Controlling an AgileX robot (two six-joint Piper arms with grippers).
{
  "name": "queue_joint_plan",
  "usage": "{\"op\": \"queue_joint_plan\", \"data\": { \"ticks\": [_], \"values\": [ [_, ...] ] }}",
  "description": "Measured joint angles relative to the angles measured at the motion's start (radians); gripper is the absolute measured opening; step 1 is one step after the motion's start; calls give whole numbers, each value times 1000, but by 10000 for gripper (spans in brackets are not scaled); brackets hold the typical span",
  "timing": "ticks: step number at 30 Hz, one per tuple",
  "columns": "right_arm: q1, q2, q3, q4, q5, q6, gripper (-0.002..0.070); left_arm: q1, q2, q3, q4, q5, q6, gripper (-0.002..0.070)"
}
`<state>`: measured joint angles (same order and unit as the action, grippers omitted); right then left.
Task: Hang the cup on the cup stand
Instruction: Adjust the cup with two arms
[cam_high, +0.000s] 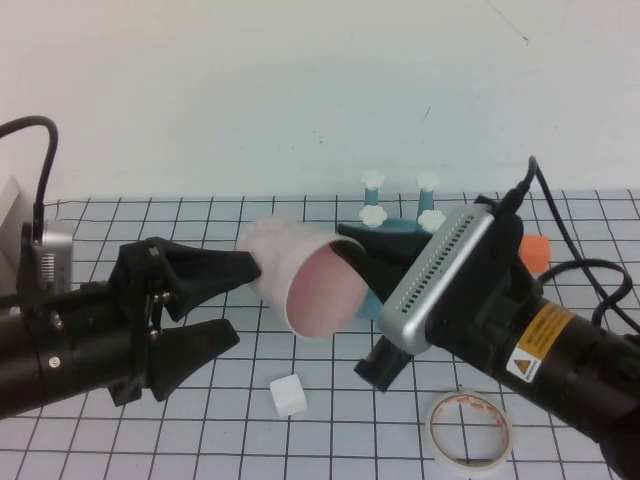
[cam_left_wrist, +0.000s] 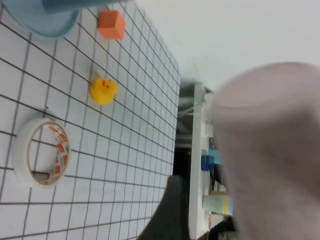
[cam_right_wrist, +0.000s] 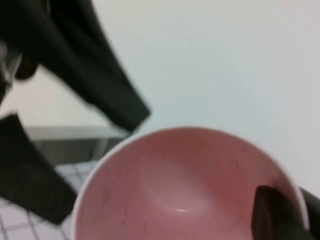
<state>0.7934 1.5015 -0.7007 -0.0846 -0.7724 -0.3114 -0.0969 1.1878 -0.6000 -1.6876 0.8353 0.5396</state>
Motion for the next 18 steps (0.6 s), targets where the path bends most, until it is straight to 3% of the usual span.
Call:
{"op": "queue_joint_plan", "data": {
  "ticks": [18],
  "values": [
    [-2, 157, -38, -97, -230, 66, 16, 0, 2, -1, -32, -54, -34, 642]
  ]
}}
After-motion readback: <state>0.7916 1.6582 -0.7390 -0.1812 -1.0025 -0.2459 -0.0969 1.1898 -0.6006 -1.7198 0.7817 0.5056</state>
